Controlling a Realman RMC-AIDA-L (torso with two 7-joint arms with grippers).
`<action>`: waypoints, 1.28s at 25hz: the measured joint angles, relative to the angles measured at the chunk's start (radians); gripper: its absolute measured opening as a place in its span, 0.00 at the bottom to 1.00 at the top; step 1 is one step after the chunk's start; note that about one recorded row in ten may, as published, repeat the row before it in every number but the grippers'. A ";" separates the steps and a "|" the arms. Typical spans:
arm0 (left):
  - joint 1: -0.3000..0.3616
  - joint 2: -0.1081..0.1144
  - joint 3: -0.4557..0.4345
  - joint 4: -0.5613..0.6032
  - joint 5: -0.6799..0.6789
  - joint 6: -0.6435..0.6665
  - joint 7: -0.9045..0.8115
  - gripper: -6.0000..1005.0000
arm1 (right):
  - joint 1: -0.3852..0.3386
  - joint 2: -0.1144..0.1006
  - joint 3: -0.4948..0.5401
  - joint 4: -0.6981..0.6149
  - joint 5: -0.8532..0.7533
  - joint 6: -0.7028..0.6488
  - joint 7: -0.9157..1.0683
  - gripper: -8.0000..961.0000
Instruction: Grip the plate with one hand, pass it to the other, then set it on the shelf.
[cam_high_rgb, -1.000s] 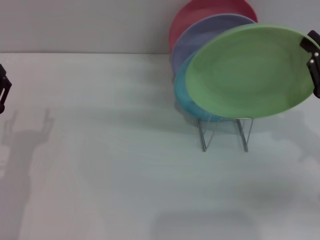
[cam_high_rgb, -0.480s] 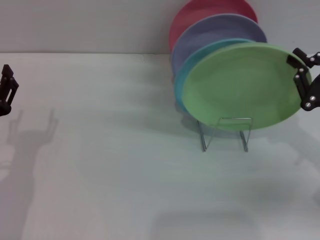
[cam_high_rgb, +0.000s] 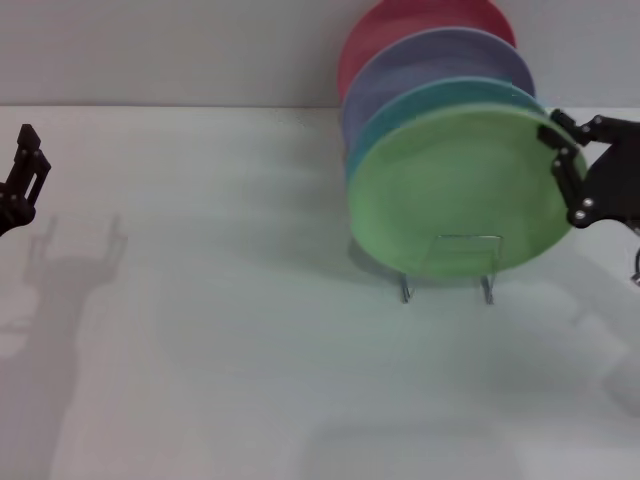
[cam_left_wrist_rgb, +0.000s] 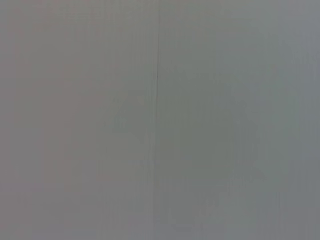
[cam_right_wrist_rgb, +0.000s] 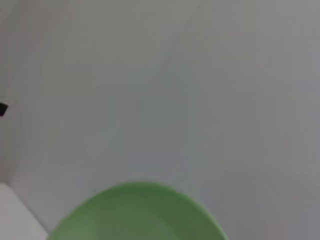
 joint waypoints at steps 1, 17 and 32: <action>-0.001 0.000 0.000 -0.001 0.000 0.000 0.000 0.79 | 0.012 0.000 -0.002 -0.018 -0.013 -0.005 0.000 0.08; -0.004 0.000 0.000 -0.003 0.000 0.005 -0.001 0.79 | 0.012 0.000 -0.001 -0.040 -0.044 0.021 0.003 0.47; -0.021 -0.006 0.014 -0.113 -0.007 0.147 0.000 0.79 | -0.029 0.012 0.001 -0.303 0.854 0.220 0.081 0.83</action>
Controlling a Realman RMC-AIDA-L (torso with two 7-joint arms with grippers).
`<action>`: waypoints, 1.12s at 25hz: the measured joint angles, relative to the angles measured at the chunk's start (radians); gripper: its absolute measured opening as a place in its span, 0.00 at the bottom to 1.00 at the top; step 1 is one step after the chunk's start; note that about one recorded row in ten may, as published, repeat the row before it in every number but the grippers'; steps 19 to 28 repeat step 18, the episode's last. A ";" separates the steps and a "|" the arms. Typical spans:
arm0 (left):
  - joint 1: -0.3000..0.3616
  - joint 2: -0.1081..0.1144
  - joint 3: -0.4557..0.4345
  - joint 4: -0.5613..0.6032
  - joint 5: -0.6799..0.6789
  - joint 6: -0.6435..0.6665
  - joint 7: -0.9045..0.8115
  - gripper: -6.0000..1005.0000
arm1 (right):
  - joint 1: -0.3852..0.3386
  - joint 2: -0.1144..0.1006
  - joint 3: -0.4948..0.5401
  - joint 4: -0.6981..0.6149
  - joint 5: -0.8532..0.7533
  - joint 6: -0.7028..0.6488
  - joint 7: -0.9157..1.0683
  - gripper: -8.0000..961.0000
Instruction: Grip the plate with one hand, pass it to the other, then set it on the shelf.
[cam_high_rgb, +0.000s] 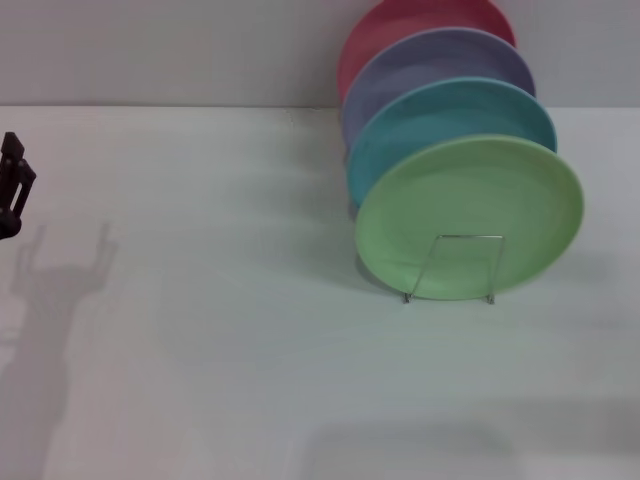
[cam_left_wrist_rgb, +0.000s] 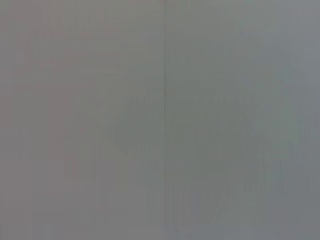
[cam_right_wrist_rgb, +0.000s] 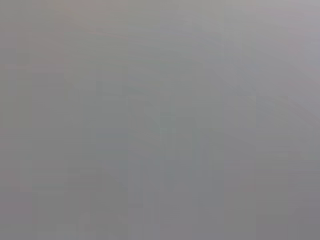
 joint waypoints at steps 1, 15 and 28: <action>-0.006 -0.001 0.004 -0.021 -0.002 0.023 0.000 0.79 | -0.001 0.000 0.000 -0.016 0.046 -0.017 0.018 0.83; -0.128 -0.005 0.033 -0.360 -0.005 0.306 -0.129 0.79 | -0.033 0.000 -0.070 -0.072 0.098 -0.026 0.064 0.83; -0.144 -0.005 0.033 -0.415 -0.005 0.341 -0.178 0.79 | -0.045 0.000 -0.078 -0.073 0.102 0.002 0.059 0.83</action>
